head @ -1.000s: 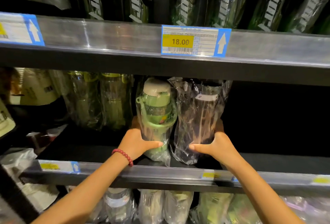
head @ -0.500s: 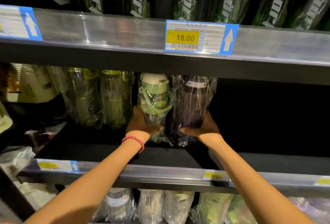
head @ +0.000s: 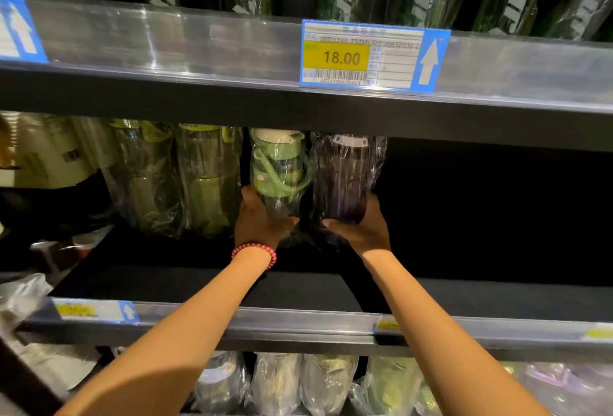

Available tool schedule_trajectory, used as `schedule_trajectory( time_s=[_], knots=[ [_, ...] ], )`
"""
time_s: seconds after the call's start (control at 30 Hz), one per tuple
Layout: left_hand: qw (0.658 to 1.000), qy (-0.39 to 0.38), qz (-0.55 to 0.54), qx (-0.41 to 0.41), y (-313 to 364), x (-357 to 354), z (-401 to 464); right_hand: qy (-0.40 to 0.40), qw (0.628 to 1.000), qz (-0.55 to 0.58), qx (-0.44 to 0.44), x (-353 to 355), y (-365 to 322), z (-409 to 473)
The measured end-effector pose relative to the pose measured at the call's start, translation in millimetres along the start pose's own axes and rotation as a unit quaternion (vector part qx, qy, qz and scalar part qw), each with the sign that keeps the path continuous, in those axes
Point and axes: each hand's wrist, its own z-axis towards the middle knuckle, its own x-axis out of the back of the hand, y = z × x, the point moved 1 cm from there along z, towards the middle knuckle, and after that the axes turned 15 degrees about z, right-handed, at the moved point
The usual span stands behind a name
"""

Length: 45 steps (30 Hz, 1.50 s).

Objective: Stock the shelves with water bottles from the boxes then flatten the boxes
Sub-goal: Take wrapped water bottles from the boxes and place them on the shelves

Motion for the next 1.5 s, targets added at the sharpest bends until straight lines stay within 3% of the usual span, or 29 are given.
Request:
schedule_trajectory(
  time_s=[0.37,0.5,0.63,0.7,0.77,0.8,0.83,0.9,0.97,1.1,1.27,1.4,1.5],
  knots=[
    [0.999,0.02,0.032,-0.015,0.3,-3.9,-2.7,0.007,1.0,-0.01,0.008,-4.3,-0.8,-6.3],
    [0.999,-0.016,0.041,-0.019,-1.8,-0.7,-0.6,-0.004,1.0,0.001,0.011,-1.5,-1.4,-3.7],
    [0.995,-0.07,0.07,0.027,4.7,14.3,0.9,-0.016,1.0,0.014,-0.015,11.9,-2.3,1.0],
    [0.98,-0.13,0.139,0.062,10.4,27.4,-11.9,-0.015,0.999,-0.024,-0.033,20.5,-7.2,-5.2],
    [0.94,-0.192,0.259,0.106,18.8,43.9,-45.4,-0.017,0.998,-0.064,-0.017,28.8,-13.8,-25.7],
    [0.934,-0.167,0.302,0.088,20.4,51.5,-60.7,-0.028,0.996,-0.083,0.01,32.1,-17.8,-40.2],
    [0.952,-0.096,0.286,0.049,19.9,58.7,-74.7,-0.052,0.992,-0.109,0.042,34.3,-22.6,-56.9],
    [0.963,0.014,0.27,-0.008,16.9,70.8,-107.0,-0.128,0.974,-0.154,0.103,33.7,-26.7,-88.1],
    [0.957,0.04,0.286,-0.022,3.4,75.3,-142.1,-0.202,0.953,-0.152,0.168,27.4,-29.1,-116.9],
    [0.915,0.135,0.377,-0.052,-38.7,84.9,-221.0,-0.294,0.898,-0.105,0.31,-0.3,-18.0,-172.9],
    [0.891,0.118,0.427,0.098,-86.8,97.0,-325.6,-0.435,0.811,-0.067,0.385,-36.2,10.9,-252.3],
    [0.877,0.1,0.425,0.201,-125.5,105.0,-404.3,-0.541,0.757,-0.077,0.359,-58.8,43.0,-310.9],
    [0.847,0.103,0.445,0.273,-145.4,110.9,-457.6,-0.62,0.696,-0.115,0.343,-73.0,64.7,-353.3]
  ],
)
